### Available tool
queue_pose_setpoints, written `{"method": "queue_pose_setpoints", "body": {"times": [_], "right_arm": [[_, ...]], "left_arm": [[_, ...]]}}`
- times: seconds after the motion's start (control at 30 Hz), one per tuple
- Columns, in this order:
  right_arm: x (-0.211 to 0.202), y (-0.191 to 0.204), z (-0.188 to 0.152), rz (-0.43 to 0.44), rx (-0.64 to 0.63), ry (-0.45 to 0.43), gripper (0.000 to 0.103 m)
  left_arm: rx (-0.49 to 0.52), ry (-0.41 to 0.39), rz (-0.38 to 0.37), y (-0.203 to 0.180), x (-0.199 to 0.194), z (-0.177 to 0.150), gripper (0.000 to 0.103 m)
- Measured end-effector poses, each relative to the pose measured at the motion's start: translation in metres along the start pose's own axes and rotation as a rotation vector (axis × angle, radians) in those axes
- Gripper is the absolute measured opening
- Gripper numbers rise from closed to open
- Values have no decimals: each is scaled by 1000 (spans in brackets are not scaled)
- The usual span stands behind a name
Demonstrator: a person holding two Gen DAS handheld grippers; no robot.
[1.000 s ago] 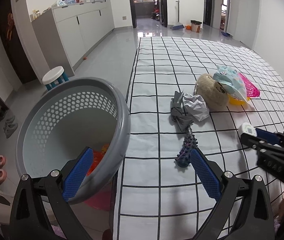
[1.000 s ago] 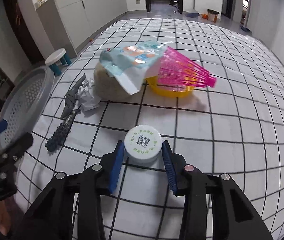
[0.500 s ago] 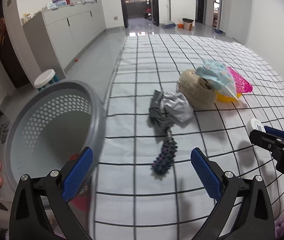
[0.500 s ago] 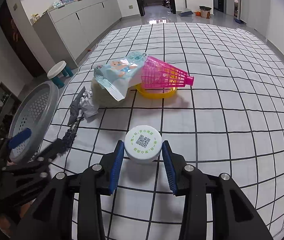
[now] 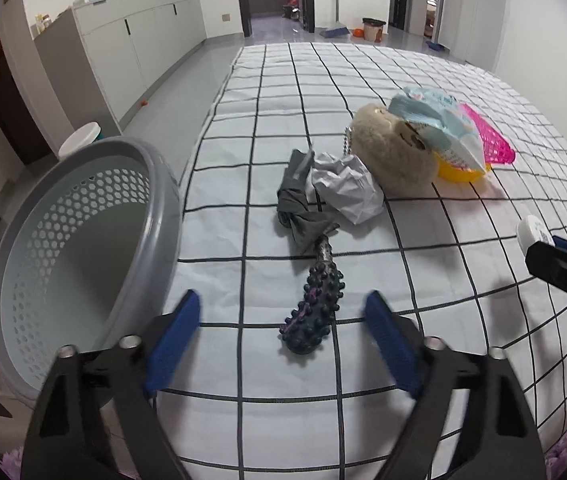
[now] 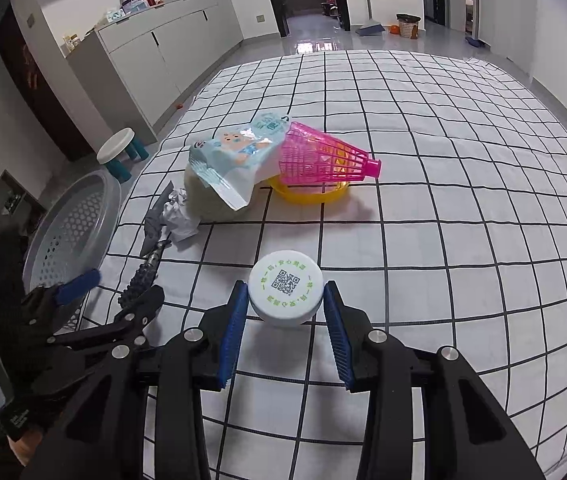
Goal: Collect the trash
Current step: 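Close the right tool on the white QR lid while the left tool grasps the dark brush, then carry the brush and white lid over the grey basket with both tools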
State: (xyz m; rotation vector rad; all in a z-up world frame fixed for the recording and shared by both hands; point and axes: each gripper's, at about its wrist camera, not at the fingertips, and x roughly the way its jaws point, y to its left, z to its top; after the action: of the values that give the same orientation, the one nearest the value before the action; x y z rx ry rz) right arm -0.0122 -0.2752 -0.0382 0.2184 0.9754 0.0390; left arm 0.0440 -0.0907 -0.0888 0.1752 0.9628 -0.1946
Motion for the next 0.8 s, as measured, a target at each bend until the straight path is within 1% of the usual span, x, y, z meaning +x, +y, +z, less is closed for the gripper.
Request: {"method": "queue_pose_setpoints", "body": {"times": [0.03,0.07,0.1,0.17,0.2,0.23,0.27,0.33,0.47,0.63,0.8], "right_arm": [[-1,0,0,1,-1,-1,38],[-1,0,0,1,0,-1,38],[-1,0,0,0,0,-1,38],[-1,0,0,1,3,0,38],[-1,0,0,2,3,1,38],[-1,0,0,4,3,2,38],[-1,0,1,5,1,3,38],[-1,2,1,8,-6,3,38],[-3,5,0,12,-16,-3,38],[-7,10,0,17,-24,-14,38],[-10,20,0,23,-37,-26,38]], "left_arm": [[1,-2,-8,-1,-1,0,72],[3,-3,-15,-1,-1,-1,65],[8,-6,-26,-2,-3,-1,60],[17,-7,-44,-5,-5,-2,44],[22,-7,-62,-5,-6,-3,38],[28,-5,-80,-6,-7,-3,26],[33,-4,-83,-6,-8,-4,23],[40,-5,-74,-6,-9,-6,23],[22,-9,-70,2,-15,-8,23],[2,-39,-63,17,-31,-11,23],[-34,-61,-72,38,-47,-18,22]]}}
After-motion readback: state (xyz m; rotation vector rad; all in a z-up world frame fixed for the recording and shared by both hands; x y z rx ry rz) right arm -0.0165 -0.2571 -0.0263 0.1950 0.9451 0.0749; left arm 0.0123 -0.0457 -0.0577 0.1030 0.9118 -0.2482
